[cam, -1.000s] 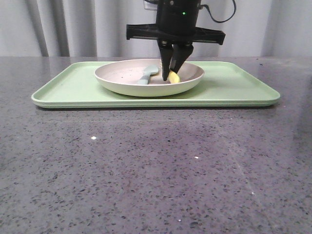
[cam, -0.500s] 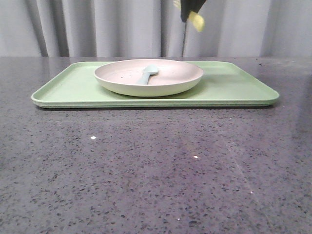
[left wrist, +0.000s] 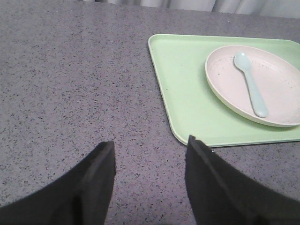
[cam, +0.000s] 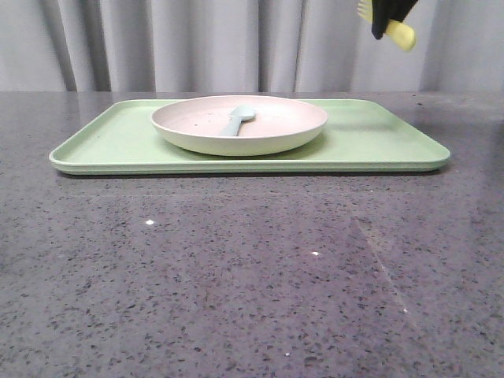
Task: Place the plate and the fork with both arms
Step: 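Lift the yellow fork out of the plate with the right gripper, then lower the fork onto the tray beside the plate and release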
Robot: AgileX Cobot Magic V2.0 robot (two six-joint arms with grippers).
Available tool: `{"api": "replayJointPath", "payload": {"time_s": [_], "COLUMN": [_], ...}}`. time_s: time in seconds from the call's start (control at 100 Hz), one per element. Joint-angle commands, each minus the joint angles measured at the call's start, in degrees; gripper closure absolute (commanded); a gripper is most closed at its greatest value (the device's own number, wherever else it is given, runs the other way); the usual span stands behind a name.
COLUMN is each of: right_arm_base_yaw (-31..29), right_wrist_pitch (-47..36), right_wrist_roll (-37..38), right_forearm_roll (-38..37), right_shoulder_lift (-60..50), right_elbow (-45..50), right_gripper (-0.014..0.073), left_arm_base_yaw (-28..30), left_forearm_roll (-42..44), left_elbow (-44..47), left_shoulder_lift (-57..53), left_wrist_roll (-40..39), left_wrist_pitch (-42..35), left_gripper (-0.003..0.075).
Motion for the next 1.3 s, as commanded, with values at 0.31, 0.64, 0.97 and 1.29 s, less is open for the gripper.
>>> {"api": "replayJointPath", "payload": {"time_s": [0.31, 0.64, 0.97, 1.29], "right_arm_base_yaw": [-0.58, -0.58, -0.58, -0.58], "right_wrist_pitch": [1.51, 1.02, -0.52, -0.1], "right_wrist_roll": [-0.81, -0.81, -0.81, -0.76], "right_forearm_roll": [3.35, 5.57, 6.28, 6.28], "right_shoulder_lift": [-3.1, 0.4, 0.79, -0.28], "right_elbow": [8.11, 8.11, 8.11, 8.11], "right_gripper": [0.0643, 0.064, 0.0287, 0.0233], "left_arm_base_yaw": [-0.14, -0.14, -0.14, -0.14], "left_forearm_roll": [-1.17, -1.17, -1.17, -1.17], "left_elbow": [-1.39, -1.39, -1.39, -1.39], "left_shoulder_lift": [-0.17, -0.17, -0.17, -0.17], "left_wrist_roll": [-0.3, -0.3, -0.3, -0.3], "left_wrist_pitch": [-3.73, -3.73, -3.73, -3.73], "left_gripper": [0.0374, 0.0374, 0.0374, 0.0374]}}
